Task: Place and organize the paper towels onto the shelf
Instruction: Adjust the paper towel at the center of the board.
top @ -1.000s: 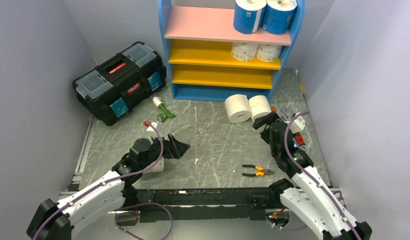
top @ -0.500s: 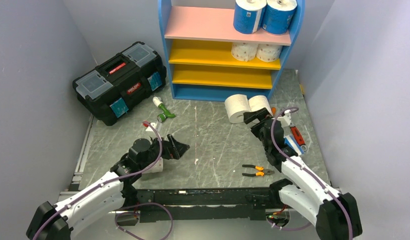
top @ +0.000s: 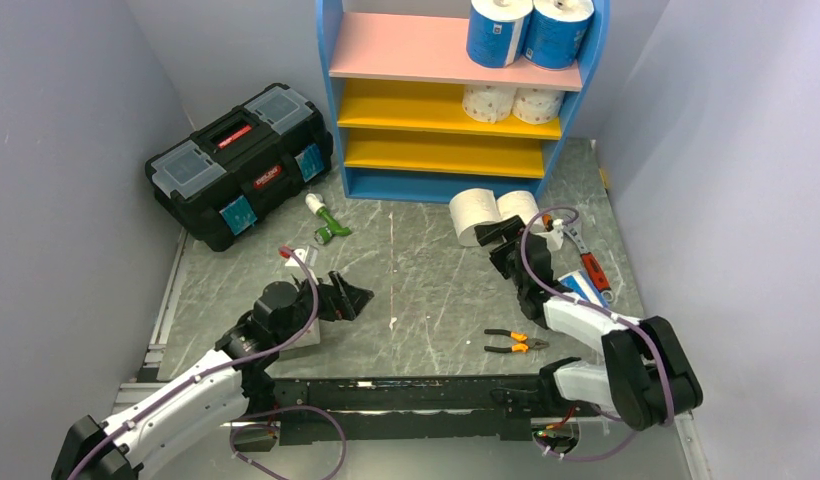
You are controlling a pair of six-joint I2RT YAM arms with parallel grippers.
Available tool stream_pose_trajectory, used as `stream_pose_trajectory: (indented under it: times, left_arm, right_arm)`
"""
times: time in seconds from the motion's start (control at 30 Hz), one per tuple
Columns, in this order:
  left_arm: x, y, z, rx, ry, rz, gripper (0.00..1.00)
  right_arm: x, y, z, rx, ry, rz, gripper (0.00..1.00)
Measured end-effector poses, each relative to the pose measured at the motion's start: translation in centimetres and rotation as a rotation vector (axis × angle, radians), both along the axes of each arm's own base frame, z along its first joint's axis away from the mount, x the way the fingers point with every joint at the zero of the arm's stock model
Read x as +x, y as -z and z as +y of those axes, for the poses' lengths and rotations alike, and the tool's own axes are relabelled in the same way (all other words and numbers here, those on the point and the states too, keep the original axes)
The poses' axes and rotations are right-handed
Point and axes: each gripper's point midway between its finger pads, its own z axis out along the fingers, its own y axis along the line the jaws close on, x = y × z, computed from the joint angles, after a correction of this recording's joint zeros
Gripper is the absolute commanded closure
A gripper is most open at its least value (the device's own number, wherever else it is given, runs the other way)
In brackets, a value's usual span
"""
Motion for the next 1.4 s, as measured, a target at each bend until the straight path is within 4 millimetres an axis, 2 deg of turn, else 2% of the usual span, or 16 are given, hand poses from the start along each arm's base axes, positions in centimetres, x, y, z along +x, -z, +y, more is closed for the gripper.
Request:
stream_pose_trajectory:
  times: [0.17,0.37,0.77,0.97,1.23,1.4]
  left_arm:
    - [0.0,0.4,0.0,0.007,-0.002,0.008,0.01]
    - [0.0,1.1,0.0,0.027,-0.002,0.03,0.01]
    - [0.0,0.6,0.1,0.014,-0.003,0.014,0.0]
    - [-0.1,0.8,0.2,0.013,-0.003,0.013,0.01]
    - [-0.1,0.8,0.1,0.013,-0.003,0.013,0.01]
    - [-0.1,0.8,0.1,0.013,-0.003,0.013,0.01]
  right_arm:
    - [0.6,0.9,0.3,0.019,0.006,-0.003,0.13]
    - [1.5,0.5,0.6,0.052,0.011,-0.055,0.13]
    - [2.9,1.0,1.4,0.132,0.024,-0.067,0.15]
    - [3.4,0.6,1.7,0.193,0.036,-0.087,0.19]
    - [4.2,0.5,2.0,0.225,0.052,-0.088,0.31]
    - [4.4,1.0,2.1,0.23,0.064,-0.076,0.32]
